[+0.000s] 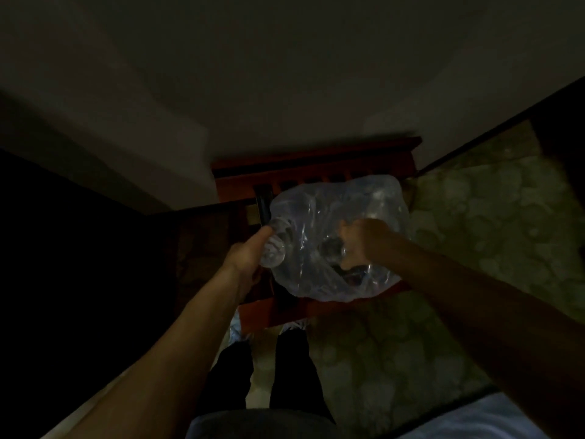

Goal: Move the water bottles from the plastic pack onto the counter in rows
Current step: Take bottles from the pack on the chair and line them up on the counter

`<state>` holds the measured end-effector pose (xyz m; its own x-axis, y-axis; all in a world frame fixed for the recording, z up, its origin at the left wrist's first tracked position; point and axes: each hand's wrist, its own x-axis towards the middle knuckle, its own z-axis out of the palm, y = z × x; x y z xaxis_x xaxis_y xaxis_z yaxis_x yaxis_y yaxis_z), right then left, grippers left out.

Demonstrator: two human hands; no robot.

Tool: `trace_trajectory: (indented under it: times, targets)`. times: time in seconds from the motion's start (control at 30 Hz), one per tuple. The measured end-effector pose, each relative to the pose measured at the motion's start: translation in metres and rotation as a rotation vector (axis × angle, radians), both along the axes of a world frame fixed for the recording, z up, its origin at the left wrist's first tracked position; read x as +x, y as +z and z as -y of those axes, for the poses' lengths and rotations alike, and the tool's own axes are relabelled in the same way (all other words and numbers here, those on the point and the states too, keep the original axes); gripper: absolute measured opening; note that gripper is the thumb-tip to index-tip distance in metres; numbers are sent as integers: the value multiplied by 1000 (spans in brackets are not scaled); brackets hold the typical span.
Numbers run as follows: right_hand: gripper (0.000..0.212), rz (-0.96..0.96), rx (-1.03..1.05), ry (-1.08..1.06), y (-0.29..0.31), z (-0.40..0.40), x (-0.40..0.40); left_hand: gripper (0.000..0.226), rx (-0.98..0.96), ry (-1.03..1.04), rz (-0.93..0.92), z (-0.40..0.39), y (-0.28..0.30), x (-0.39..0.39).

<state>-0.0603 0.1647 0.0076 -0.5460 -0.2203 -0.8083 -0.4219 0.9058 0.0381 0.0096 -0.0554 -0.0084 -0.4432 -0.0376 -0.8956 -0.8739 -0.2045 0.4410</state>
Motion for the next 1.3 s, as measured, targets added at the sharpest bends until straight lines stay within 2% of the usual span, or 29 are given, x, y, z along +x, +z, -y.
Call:
trace_trajectory:
  times: [0.17,0.27,0.33,0.4,0.5,0.6,0.7,0.77,0.83,0.9,0.97,1.03,1.17,1.23,1.3]
  targets:
    - [68,70,57,-115,49,29,-15,63,43,11,-28,5,33,-2]
    - [64,152,67,-129,86,39,-35,60,24,14,-74,8,52,0]
    - [51,137,12,-173,112,40,-46,54,27,2,-120,13,62,1]
    - [42,74,-102,-305,138,38,-54,51,77,-8,-166,16,73,0]
    - [47,18,-343,-552,169,34,-61,45,244,17,-232,19,91,-5]
    - [43,-83,-560,-814,187,31,-60,36,352,68,-326,25,112,-8]
    - [36,-102,-776,-1173,199,35,-47,38,358,109,-409,38,132,-16]
    - [45,-81,-936,-1343,204,44,-37,40,326,83,-468,46,148,-20]
    - [54,-44,-1076,-1414,206,59,-24,36,285,86,-533,53,162,-22]
    - [51,37,-1245,-1456,204,76,-10,39,256,103,-617,58,175,-21]
    - [46,142,-1425,-1466,202,91,4,56,246,124,-700,64,190,-18]
    - [50,265,-1583,-1355,202,104,17,67,225,130,-750,72,204,-14]
    - [67,442,-1776,-1070,211,120,35,64,7,22,-849,96,226,0]
    - [69,417,-1790,-958,226,130,41,59,-87,-2,-940,104,234,9]
    - [63,231,-1741,-875,242,145,48,54,-143,25,-1050,105,241,21]
